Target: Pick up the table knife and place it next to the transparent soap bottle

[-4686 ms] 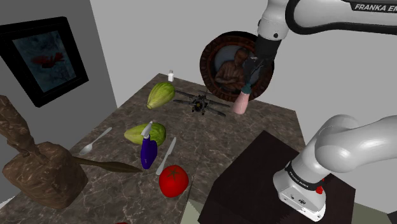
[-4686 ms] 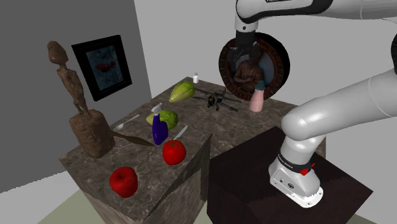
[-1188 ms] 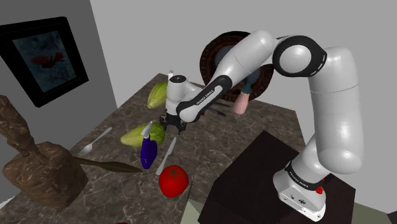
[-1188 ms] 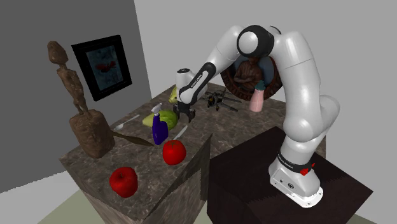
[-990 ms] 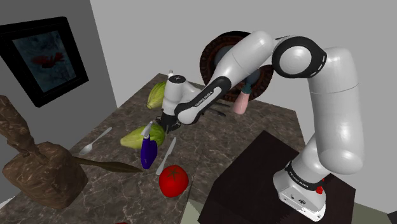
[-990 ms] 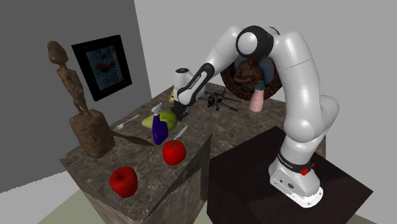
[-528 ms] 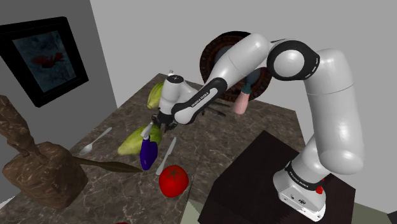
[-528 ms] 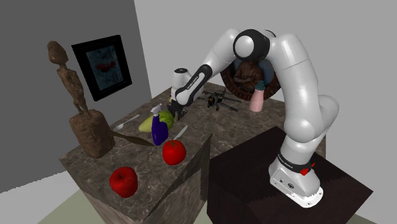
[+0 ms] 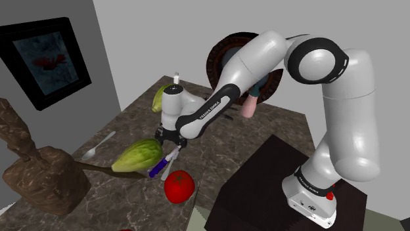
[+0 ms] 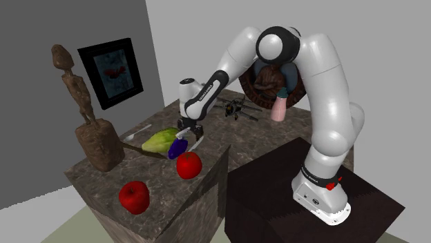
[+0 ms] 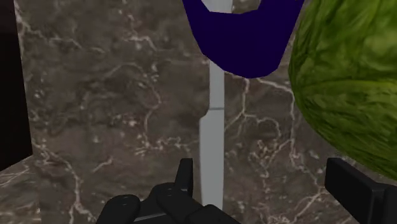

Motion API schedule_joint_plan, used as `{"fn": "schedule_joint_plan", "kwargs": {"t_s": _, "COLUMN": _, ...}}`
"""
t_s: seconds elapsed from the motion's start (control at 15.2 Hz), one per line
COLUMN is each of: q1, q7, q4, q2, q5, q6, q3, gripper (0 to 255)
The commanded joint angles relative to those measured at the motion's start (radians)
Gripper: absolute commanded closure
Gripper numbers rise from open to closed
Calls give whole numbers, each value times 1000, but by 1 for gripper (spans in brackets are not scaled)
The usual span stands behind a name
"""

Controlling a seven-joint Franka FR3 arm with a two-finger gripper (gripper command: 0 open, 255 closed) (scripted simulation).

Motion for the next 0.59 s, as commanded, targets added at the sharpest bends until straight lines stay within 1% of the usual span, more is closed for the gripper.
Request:
{"fn": "schedule_joint_plan", "kwargs": {"t_s": 0.0, "q1": 34, "q7": 56, "q4": -9, "q2": -11, "q5": 13, "q6": -46, "q3": 5, "gripper": 0}}
{"fn": "schedule_joint_plan", "kwargs": {"t_s": 0.13, "q1": 57, "q7": 96, "q4": -14, "q2": -21, "q5": 27, "q6": -85, "q3": 14, "gripper": 0}}
{"fn": "schedule_joint_plan", "kwargs": {"t_s": 0.53, "q1": 71, "q7": 108, "q4": -3, "q2": 44, "q5": 7, "q6": -31, "q3": -5, "gripper": 0}}
